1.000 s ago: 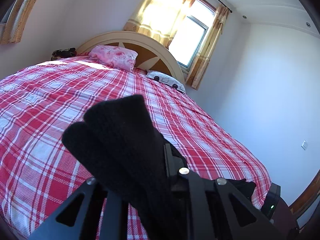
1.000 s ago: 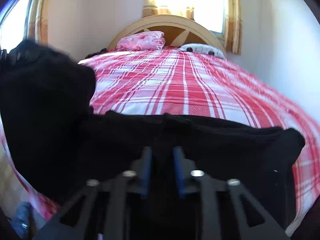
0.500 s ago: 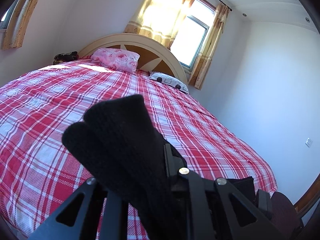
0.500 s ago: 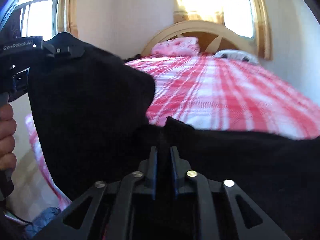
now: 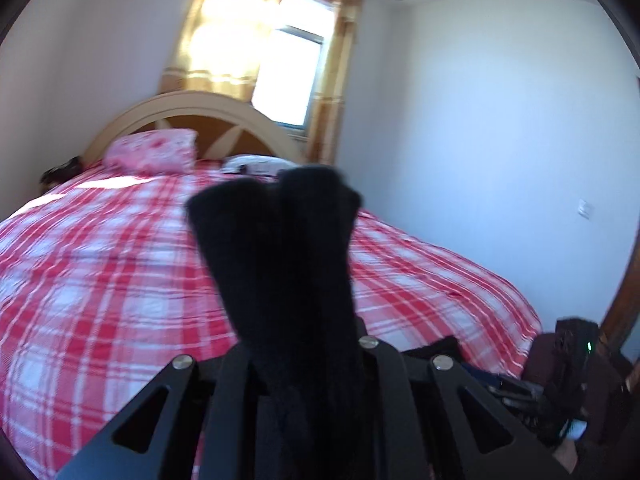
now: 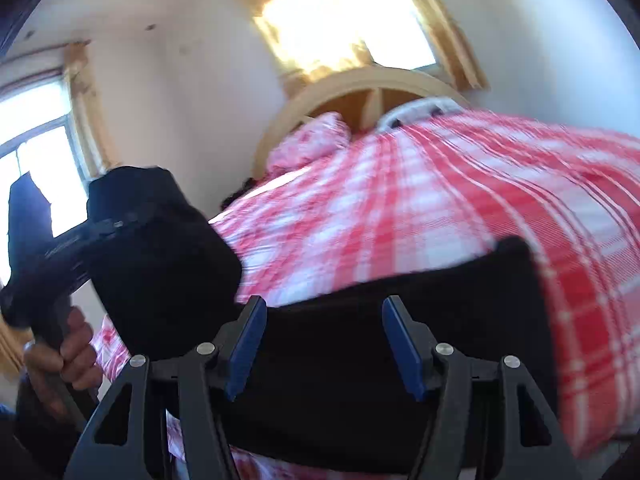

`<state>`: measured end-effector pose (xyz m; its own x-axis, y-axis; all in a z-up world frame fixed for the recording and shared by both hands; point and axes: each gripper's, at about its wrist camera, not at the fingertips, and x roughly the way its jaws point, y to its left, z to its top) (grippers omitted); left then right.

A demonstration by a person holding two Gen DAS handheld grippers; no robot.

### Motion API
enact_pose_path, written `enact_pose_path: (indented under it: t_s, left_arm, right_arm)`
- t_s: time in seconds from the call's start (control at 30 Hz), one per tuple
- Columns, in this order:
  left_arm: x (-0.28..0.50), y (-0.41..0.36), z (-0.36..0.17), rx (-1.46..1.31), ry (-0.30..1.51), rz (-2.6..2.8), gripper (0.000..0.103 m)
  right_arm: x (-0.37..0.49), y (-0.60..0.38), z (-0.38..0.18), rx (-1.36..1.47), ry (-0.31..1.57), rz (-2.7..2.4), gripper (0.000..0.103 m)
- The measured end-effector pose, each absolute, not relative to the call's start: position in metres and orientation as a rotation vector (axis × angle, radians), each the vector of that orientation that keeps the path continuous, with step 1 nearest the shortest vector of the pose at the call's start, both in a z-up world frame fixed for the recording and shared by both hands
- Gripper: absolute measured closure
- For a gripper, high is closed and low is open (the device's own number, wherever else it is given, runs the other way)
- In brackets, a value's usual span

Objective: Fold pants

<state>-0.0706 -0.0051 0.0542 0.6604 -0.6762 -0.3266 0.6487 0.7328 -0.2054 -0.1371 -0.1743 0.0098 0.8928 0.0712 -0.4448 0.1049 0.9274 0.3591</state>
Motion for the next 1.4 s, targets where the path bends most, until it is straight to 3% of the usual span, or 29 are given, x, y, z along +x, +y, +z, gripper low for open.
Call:
enact_pose_path:
  t_s: [0.23,0.37,0.43,0.5,0.57,0.67,0.8,0.87,0.93,1.0,1.2,1.27,1.4]
  left_arm:
    - [-0.122,-0.123,0.007,0.188,0.385,-1.015,0.089]
    - [-0.135,-0.16,-0.049,0.398,0.512,-1.015,0.078]
    - [-0.143,-0.16,-0.054,0.446,0.505,-1.002,0.067]
    - [-0.148,-0.157,-0.047,0.454,0.496,-1.008,0.035]
    - [-0.15,-0.151,-0.034,0.432,0.489,-1.005,0.018]
    - [-0.154,-0.136,-0.017,0.41,0.498,-1.008,0.007]
    - [-0.143,-0.098,0.008,0.299,0.519,-0.983,0.007]
    - [-0.127,-0.082,0.017,0.238,0.531,-0.925,0.006]
    - [-0.105,-0.066,0.021,0.171,0.539,-0.838,0.006]
    - [-0.086,-0.062,0.011,0.169,0.564,-0.752,0.006]
    - [-0.059,-0.062,-0.051,0.26,0.666,-0.552,0.005]
    - [-0.051,-0.051,-0.06,0.226,0.681,-0.539,0.0]
    - [-0.041,-0.028,-0.053,0.111,0.759,-0.541,0.0]
  right_arm:
    - [-0.189,-0.261,0.011,0.527,0.446,-0.095,0.041]
    - [-0.198,-0.277,-0.004,0.575,0.477,-0.136,0.041]
    - [-0.201,-0.279,-0.013,0.588,0.505,-0.159,0.041]
    - [-0.203,-0.281,-0.014,0.578,0.518,-0.179,0.041]
    - [-0.209,-0.285,-0.01,0.569,0.507,-0.189,0.041]
    - [-0.214,-0.289,0.005,0.525,0.475,-0.23,0.041]
    - [-0.22,-0.283,0.034,0.474,0.414,-0.199,0.041]
    - [-0.215,-0.27,0.043,0.442,0.417,-0.12,0.047]
    - [-0.205,-0.249,0.046,0.388,0.447,-0.025,0.085]
    - [-0.192,-0.232,0.038,0.342,0.525,0.026,0.094]
    - [-0.178,-0.224,-0.023,0.328,0.698,-0.028,0.098]
    - [-0.183,-0.235,-0.034,0.414,0.612,0.001,0.098]
    - [-0.185,-0.242,-0.032,0.481,0.618,0.02,0.098]
